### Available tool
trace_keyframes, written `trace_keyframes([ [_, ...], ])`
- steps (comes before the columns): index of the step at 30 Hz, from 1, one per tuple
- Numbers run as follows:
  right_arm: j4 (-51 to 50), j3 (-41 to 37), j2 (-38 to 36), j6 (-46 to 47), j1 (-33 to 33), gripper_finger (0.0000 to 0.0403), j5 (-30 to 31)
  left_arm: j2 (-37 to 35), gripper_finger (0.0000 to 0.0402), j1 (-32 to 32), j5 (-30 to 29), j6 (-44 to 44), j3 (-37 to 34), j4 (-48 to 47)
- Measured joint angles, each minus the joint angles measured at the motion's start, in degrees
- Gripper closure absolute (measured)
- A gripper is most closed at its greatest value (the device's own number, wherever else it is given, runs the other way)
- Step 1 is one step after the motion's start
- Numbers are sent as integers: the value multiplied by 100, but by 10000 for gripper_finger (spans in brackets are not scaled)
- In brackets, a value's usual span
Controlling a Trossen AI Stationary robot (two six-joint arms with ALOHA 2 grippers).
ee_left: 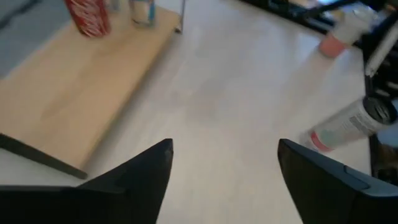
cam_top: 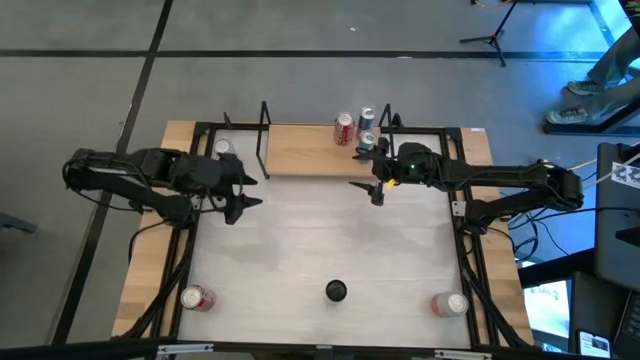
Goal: Place canned beverage on shelf
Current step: Put the red soda can on the shelf
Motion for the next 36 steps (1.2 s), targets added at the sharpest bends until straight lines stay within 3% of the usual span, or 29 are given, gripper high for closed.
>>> trace_keyframes([
  [5,-9,0,1,7,-1,65,0,171,89,70,792,579,0,7],
  [15,-43,0,2,7,0,65,0,304,91,76,683,788,0,1104],
  [21,-42,0,2,7,0,65,1,1136,91,-156,794,985,0,1603],
  [25,-41,0,2,7,-2,65,1,1802,91,-437,916,500,428,939],
  [32,38,0,3,7,-1,65,0,2758,92,-1268,433,-577,1783,-999],
  [36,44,0,4,6,-2,65,1,3018,92,-1692,397,-1566,1971,-1788],
])
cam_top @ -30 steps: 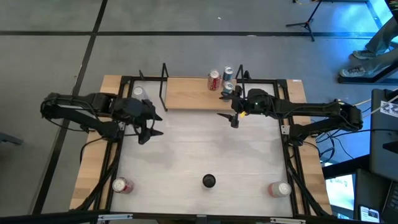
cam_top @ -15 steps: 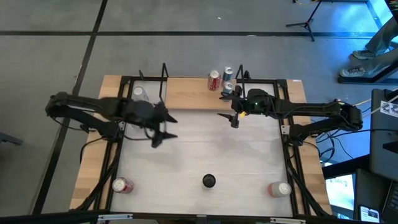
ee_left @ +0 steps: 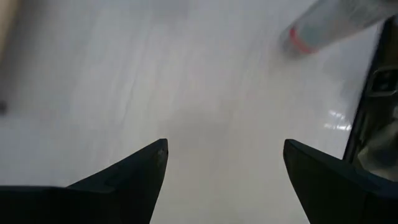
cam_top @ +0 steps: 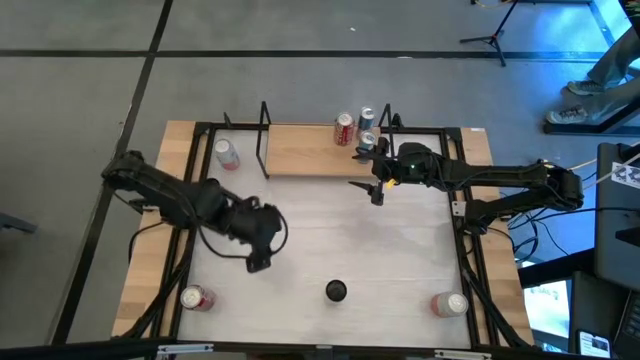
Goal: Place canned beverage on shelf
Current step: Put the red soda can on the shelf
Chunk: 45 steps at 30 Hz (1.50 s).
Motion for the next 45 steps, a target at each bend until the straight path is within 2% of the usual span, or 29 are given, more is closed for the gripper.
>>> trace_keyframes([
  [5,0,0,0,65,2,65,0,80,92,-708,-135,-1316,-112,-395],
  [12,2,0,0,721,10,65,-1,79,92,-1907,-326,-3192,-151,-960],
  [19,204,0,0,877,475,65,-46,77,92,-2976,-188,-4612,-153,-1136],
  [28,455,0,0,821,961,65,-46,351,92,-3680,-67,-4887,-153,-1153],
  [32,450,0,0,819,981,65,3,674,92,-3931,225,-4907,-155,-1154],
  [45,470,4,136,814,979,65,142,971,92,-4200,674,-5232,-157,-1476],
])
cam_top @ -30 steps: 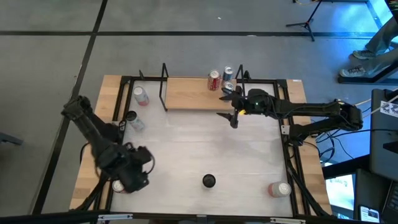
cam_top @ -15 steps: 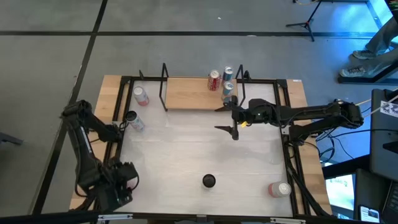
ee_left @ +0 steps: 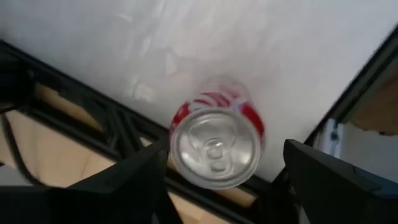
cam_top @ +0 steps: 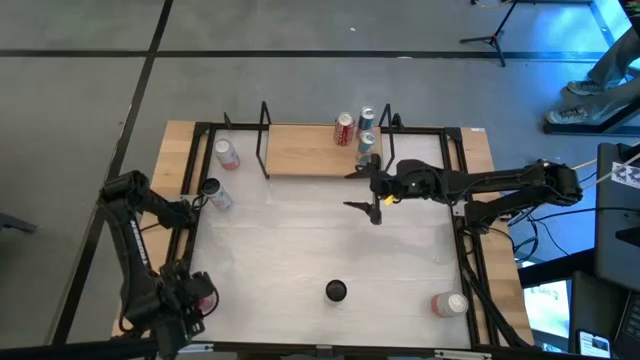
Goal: Place canned beverage on shelf
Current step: Put the red soda can on the shelf
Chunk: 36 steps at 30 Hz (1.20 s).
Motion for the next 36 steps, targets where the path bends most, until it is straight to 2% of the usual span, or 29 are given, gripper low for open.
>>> trace_keyframes([
  [9,-2,0,15,0,0,65,11,0,92,-166,-85,-161,-70,-149],
  [17,2,0,15,0,0,65,11,23,91,-166,7,-161,-626,328],
  [29,2,0,15,0,0,65,11,-15,91,-163,-47,-161,-954,623],
  [36,2,-1,15,0,0,65,11,-15,91,-161,-563,-241,-1075,665],
])
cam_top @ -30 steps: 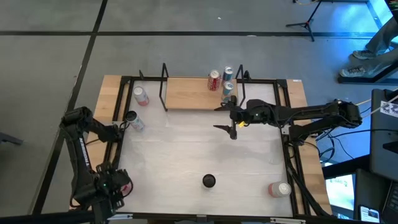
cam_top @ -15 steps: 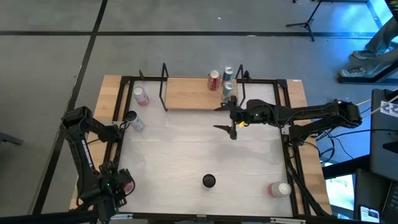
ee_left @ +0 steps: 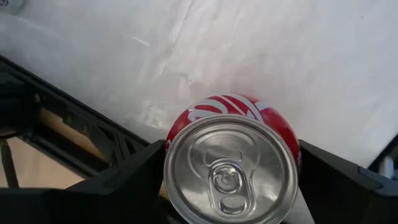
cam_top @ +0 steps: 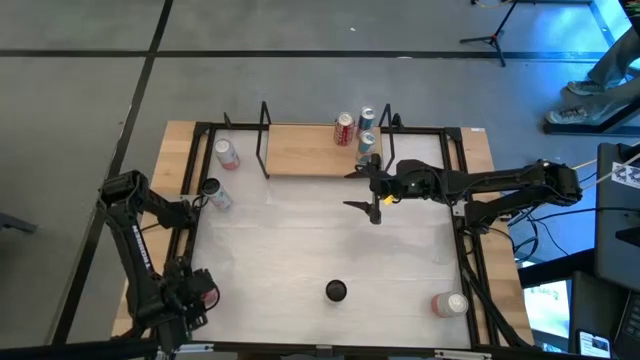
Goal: Place canned beverage on shelf
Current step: Put the red soda can on the shelf
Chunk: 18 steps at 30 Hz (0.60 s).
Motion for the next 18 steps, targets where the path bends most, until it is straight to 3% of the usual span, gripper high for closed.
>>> trace_keyframes([
  [18,-1,-1,0,26,-1,65,0,-17,111,315,-111,-639,-105,25],
])
